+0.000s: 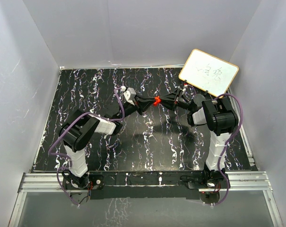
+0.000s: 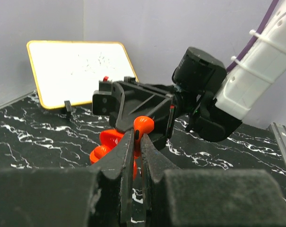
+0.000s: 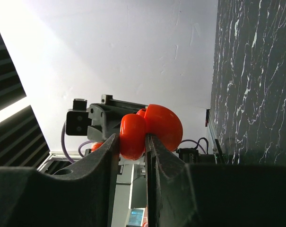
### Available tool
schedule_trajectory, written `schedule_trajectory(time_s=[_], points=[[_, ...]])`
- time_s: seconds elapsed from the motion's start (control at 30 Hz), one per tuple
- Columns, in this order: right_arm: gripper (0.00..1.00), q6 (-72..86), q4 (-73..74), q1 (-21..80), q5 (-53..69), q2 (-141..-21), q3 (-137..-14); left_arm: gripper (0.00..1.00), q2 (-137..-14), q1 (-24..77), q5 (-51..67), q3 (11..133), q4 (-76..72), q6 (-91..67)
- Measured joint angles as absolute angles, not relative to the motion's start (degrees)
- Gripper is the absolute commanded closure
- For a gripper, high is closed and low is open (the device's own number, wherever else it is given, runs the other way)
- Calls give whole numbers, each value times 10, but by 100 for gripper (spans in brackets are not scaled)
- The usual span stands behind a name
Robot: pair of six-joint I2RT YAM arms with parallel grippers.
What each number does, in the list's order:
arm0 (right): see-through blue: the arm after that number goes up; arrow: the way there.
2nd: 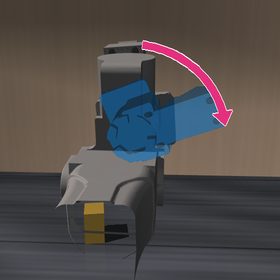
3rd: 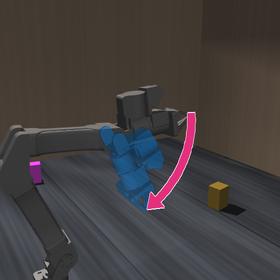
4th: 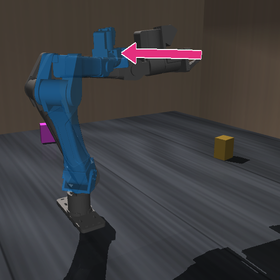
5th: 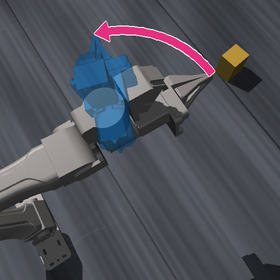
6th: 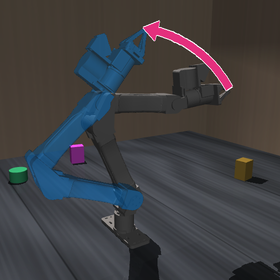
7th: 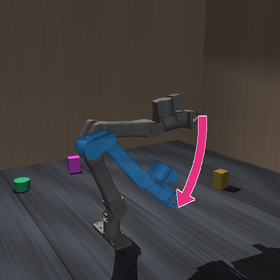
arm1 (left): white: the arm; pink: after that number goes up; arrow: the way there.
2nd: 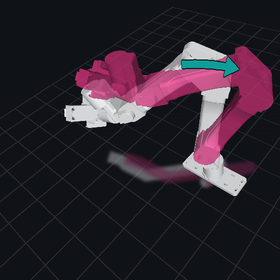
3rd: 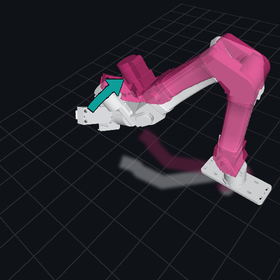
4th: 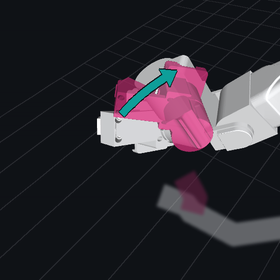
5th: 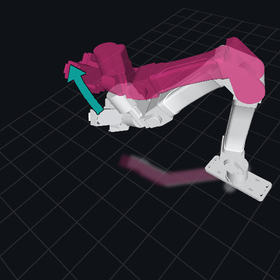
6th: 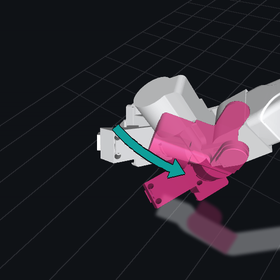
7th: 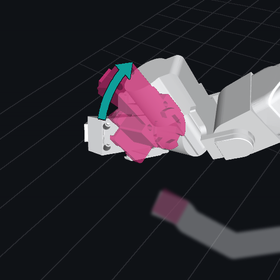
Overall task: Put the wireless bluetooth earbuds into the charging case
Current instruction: Place the earbud in the charging case.
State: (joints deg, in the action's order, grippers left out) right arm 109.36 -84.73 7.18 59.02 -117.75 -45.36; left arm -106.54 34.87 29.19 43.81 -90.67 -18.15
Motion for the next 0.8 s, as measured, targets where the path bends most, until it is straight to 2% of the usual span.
schedule_trajectory(time_s=[0.8], points=[[100,1100,-847,74,586,-1178,-460,100,-1094,346,276,453,-909,-204]])
